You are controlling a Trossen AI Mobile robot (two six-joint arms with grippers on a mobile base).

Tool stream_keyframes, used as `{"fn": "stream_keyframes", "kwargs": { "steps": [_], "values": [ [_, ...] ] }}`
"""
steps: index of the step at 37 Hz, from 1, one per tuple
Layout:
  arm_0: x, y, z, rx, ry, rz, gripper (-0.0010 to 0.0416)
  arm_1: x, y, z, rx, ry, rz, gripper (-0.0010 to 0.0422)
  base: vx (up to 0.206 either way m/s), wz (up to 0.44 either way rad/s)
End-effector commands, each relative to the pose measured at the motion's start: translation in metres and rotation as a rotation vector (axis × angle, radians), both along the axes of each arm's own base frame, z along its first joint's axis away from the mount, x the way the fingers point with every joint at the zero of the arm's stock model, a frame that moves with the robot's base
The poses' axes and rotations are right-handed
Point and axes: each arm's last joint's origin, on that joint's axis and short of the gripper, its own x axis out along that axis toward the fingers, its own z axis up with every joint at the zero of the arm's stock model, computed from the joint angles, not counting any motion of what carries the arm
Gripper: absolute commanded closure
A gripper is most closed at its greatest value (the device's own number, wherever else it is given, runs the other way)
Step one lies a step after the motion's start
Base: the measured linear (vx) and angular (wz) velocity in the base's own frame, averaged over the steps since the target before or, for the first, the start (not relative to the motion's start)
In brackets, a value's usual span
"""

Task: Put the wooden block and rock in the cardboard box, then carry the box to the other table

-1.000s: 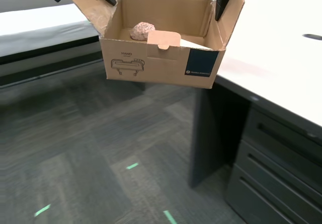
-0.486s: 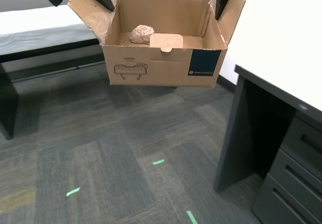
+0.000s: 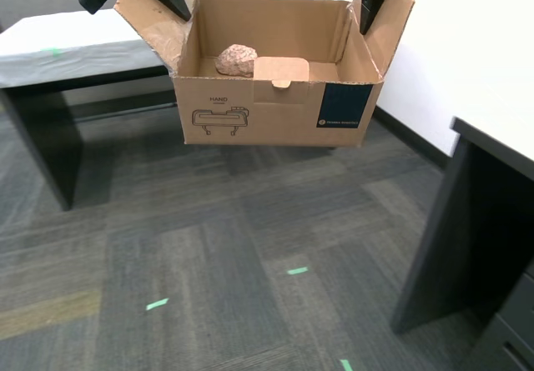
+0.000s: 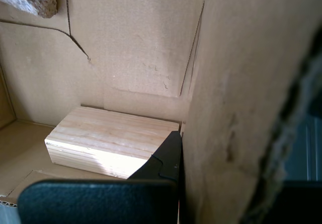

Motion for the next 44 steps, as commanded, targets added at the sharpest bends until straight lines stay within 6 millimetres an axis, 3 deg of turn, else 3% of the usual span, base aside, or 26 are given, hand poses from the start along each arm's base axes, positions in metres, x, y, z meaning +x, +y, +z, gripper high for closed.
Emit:
{"fn": "stream_keyframes", "kwargs": {
  "steps": [1,18,44],
  "values": [
    [0.0020,0.0020,0.0020,0.024,-0.025,0.007,0.0406,-0.0009,-0.0013,0.0009,-0.020,0.001,-0.021,0.0413,0.068,0.231],
    [0.0042,0.0030,0.0029,0.039,-0.045,-0.005,0.0406,-0.0016,-0.0021,0.0006,-0.015,-0.003,-0.035,0.0413,0.099,0.118],
    [0.0085,-0.0019,0.0035,0.034,-0.077,0.027,0.0406,0.0001,-0.0032,0.0016,-0.042,0.036,0.049,0.0413,0.213,0.000]
  ]
}}
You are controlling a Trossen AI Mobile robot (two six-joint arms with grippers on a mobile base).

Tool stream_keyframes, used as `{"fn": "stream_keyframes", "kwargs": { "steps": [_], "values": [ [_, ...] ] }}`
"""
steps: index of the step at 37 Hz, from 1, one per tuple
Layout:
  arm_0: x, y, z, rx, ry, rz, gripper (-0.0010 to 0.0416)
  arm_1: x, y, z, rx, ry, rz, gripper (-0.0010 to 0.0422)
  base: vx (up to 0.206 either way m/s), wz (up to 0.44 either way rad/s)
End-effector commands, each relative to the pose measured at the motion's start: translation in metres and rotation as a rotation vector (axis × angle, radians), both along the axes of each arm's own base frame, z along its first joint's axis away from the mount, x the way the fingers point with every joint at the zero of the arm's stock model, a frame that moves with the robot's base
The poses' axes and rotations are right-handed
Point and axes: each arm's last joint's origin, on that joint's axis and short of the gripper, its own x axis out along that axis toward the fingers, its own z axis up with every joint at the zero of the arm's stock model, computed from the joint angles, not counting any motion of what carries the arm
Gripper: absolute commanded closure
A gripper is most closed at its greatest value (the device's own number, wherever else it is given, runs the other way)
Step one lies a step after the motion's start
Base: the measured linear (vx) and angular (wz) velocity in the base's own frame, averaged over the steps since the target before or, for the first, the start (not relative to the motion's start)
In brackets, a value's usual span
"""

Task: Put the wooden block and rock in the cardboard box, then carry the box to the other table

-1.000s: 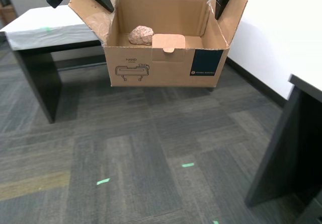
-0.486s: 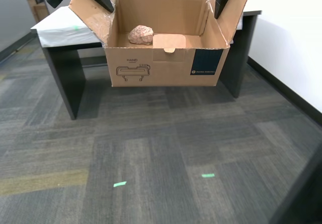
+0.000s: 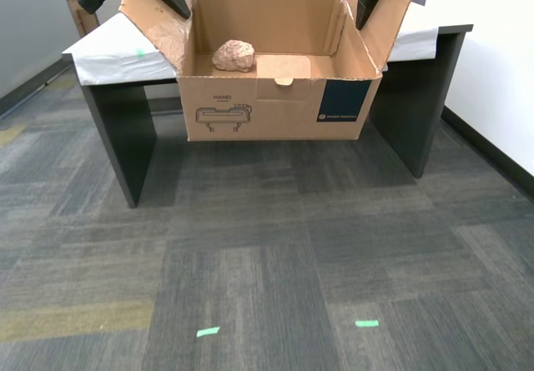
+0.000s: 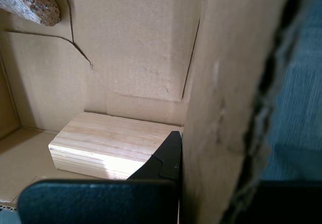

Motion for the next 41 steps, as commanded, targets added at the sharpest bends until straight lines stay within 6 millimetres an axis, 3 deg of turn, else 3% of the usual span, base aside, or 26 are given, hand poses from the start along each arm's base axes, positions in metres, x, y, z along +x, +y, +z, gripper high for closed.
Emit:
{"fn": "stream_keyframes", "kwargs": {
  "steps": [1,26,41],
  "values": [
    [0.0018,-0.0008,0.0017,0.018,-0.013,0.009,0.0406,-0.0008,-0.0017,0.0009,-0.025,0.018,0.002,0.0413,0.199,-0.078],
    [0.0050,0.0002,0.0027,0.017,-0.062,0.059,0.0406,0.0021,-0.0007,0.0009,0.030,-0.014,0.068,0.0413,0.194,-0.080],
    [0.0056,0.0005,0.0030,0.021,-0.068,0.059,0.0406,0.0025,-0.0005,0.0009,0.043,-0.033,0.054,0.0413,0.204,0.090]
  ]
}}
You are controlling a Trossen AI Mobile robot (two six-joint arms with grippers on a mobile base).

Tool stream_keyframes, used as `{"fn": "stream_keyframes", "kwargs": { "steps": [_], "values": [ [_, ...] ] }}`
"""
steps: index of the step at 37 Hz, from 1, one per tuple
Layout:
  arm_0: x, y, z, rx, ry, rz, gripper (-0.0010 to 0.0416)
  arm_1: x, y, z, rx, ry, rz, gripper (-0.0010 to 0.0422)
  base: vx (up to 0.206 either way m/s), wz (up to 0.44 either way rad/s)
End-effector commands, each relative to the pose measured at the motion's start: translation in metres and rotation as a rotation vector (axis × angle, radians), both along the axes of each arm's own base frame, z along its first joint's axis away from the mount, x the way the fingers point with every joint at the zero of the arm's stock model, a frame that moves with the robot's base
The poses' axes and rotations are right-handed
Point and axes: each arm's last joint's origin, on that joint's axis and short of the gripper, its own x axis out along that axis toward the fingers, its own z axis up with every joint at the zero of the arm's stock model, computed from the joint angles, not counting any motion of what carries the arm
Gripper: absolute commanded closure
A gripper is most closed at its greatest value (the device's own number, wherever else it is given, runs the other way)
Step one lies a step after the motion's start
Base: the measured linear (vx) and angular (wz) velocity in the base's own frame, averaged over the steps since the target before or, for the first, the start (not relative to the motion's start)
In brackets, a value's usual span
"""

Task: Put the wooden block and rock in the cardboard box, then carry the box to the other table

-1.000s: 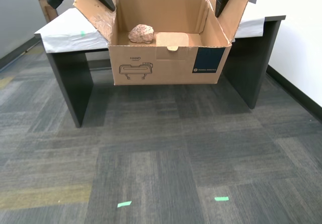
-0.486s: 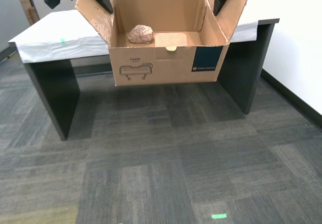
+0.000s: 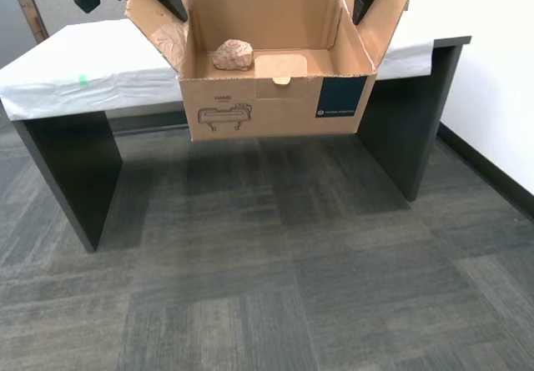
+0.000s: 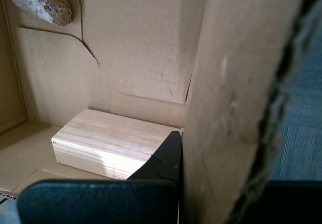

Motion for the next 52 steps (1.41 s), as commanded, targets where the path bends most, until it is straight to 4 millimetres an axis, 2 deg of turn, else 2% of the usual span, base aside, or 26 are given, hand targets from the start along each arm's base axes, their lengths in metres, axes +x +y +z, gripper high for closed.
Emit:
{"fn": "stream_keyframes", "kwargs": {
  "steps": [1,25,42,47,52],
  "values": [
    [0.001,0.001,0.001,0.017,-0.010,0.009,0.0406,0.000,-0.001,0.001,-0.010,-0.009,-0.019,0.0413,0.197,0.160],
    [0.002,0.002,0.002,0.034,-0.015,-0.018,0.0406,0.001,-0.001,0.002,-0.012,-0.023,-0.026,0.0413,0.195,0.216],
    [0.003,0.002,0.002,0.013,-0.029,-0.045,0.0406,0.001,-0.002,0.002,-0.019,-0.019,-0.005,0.0413,0.167,0.090],
    [0.004,0.001,0.002,0.002,-0.044,-0.055,0.0406,0.005,-0.003,-0.001,-0.018,-0.013,-0.005,0.0413,0.133,0.016],
    [0.004,0.001,0.002,-0.008,-0.049,-0.061,0.0406,0.015,-0.008,-0.012,-0.006,0.016,-0.007,0.0413,0.130,0.000]
  ]
}}
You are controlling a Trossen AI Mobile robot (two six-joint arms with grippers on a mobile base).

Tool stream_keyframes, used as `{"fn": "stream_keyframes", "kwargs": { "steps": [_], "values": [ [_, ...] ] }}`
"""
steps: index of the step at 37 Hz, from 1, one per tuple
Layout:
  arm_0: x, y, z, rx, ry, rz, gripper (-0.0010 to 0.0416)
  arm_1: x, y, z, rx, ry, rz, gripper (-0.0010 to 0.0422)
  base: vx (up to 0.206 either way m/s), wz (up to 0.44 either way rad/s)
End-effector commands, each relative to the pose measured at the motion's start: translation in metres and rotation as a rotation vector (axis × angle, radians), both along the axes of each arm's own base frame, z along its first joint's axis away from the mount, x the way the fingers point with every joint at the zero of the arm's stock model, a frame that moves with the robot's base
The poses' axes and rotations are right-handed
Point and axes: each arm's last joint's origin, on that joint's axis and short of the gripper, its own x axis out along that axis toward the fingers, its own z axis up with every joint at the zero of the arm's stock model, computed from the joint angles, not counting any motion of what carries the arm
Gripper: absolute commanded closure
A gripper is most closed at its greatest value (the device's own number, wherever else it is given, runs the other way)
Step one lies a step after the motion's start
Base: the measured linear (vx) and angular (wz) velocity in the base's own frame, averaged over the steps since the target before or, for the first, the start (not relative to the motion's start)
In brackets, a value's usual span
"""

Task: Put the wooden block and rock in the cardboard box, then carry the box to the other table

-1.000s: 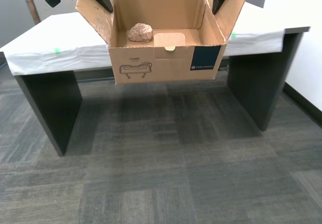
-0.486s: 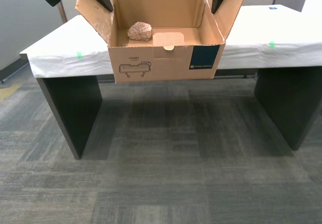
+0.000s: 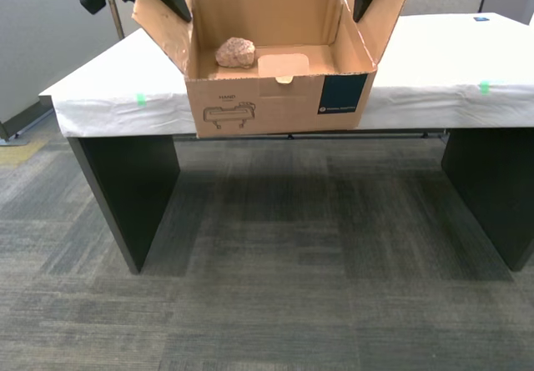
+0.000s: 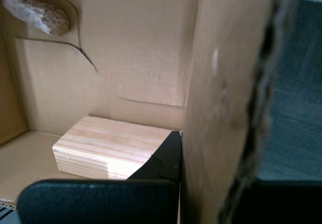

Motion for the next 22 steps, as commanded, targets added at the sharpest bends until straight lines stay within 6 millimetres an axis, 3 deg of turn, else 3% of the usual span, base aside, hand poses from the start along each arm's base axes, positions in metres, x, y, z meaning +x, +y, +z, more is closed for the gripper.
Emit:
{"fn": "stream_keyframes", "kwargs": {
  "steps": [1,11,22],
  "values": [
    [0.001,0.000,0.002,0.004,-0.014,-0.004,0.0406,0.006,-0.004,-0.007,-0.005,0.019,-0.014,0.0413,0.130,-0.005],
    [0.004,-0.002,0.003,0.013,-0.031,-0.034,0.0406,0.018,-0.009,-0.004,-0.028,-0.055,-0.020,0.0413,0.138,-0.067],
    [0.023,-0.028,0.003,0.028,-0.089,-0.091,0.0406,0.027,-0.011,0.009,-0.034,-0.117,0.044,0.0413,0.136,-0.256]
  ]
}}
